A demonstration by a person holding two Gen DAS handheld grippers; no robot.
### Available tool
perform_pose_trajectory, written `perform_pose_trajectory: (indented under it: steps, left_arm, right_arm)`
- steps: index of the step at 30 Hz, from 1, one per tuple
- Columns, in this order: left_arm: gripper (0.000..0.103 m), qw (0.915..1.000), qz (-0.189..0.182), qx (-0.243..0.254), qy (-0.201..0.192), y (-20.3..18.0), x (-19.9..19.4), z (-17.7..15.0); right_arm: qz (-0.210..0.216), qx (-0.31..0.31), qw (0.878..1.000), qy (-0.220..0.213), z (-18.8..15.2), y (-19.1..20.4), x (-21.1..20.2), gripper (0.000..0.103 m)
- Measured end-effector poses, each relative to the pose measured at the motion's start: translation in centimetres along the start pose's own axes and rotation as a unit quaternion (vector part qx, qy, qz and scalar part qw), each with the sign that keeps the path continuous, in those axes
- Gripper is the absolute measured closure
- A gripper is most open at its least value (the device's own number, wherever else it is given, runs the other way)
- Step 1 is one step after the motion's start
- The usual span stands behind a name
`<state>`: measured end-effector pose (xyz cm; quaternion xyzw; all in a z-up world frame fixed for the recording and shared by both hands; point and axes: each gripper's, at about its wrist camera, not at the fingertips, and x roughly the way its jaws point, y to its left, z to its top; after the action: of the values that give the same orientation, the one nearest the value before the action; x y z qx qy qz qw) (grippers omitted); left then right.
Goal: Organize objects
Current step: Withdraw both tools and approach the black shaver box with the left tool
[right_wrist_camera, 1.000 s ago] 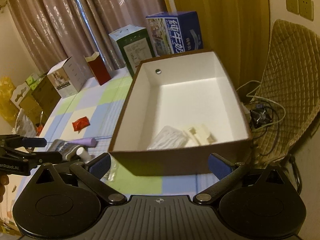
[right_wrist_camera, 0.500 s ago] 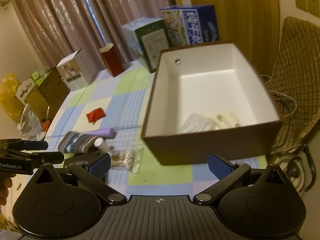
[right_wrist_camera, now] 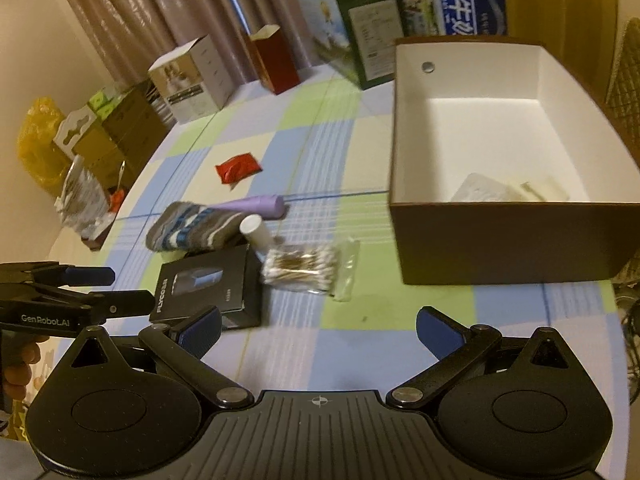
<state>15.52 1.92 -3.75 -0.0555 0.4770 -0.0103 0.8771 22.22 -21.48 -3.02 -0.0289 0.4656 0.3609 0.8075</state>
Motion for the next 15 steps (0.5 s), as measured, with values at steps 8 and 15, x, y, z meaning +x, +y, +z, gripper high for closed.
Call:
perform_pose_trajectory:
  steps: [8,15]
  left_arm:
    - [0.014,0.9997,-0.007,0.023,0.002,1.9,1.3,-1.2]
    - [0.011,0.9968,-0.036,0.071,-0.002,3.3,3.3,-1.4]
  right_arm:
    - [-0.02,0.018,1.0,0.015,-0.6,0.0,1.6,0.002]
    - [-0.043,0.054,0.997,0.026,-1.3,-1.0,1.9,0.002]
